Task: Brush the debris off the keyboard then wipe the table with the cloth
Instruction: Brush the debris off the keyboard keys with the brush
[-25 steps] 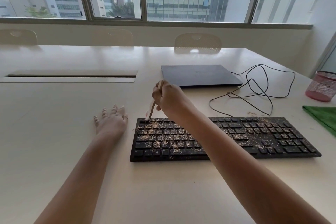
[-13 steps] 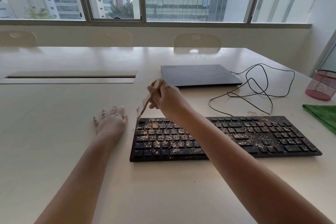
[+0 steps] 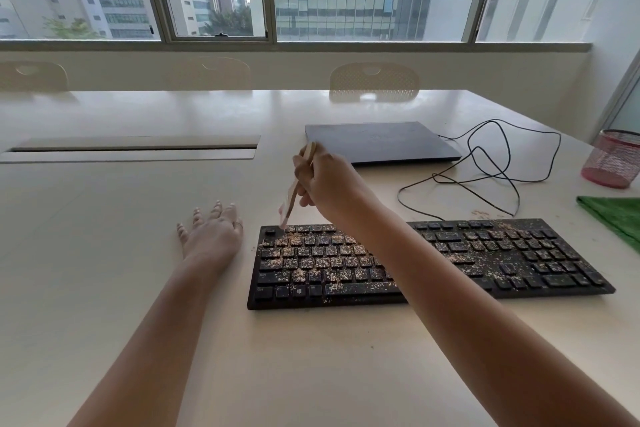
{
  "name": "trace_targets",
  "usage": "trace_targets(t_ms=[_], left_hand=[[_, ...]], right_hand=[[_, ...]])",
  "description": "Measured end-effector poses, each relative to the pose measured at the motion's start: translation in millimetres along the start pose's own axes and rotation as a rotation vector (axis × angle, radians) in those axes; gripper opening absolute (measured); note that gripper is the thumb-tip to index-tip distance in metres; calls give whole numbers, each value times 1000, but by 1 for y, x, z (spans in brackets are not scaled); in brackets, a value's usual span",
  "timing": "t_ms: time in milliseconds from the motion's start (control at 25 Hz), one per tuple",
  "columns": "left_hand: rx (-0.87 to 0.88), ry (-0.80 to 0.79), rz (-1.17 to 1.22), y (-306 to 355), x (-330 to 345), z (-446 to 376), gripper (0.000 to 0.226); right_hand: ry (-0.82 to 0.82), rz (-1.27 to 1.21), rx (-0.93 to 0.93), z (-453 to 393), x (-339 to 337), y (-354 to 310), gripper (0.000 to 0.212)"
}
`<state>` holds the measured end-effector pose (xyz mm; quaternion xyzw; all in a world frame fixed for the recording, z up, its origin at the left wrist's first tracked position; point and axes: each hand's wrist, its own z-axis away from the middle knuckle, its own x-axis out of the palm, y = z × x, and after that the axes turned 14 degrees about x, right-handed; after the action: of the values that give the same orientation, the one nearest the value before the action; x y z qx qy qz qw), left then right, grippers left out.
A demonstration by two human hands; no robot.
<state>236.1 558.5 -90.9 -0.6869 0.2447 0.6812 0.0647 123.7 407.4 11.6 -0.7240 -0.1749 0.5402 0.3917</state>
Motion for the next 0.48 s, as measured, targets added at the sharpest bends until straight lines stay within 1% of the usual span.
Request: trace_targets(t_ms=[160,280,320,400,480], left_hand=[[-7,-10,-8,-1,0,-2,50],[-5,-5,5,0,0,-1,49],[-3,-2,8,1,0,-1,49],[-1,3,0,1,0,0,49],[-7,5,-2,0,0,0,49]], right_hand=[[-125,-23,-33,4,7,-2,21],[-22,45,-45,1,3,0,24],[-19,31,-49,1,1,0,24],[-87,-28,-58,3,3,-3,19],[-107,4,-59,6,8,-3,18]])
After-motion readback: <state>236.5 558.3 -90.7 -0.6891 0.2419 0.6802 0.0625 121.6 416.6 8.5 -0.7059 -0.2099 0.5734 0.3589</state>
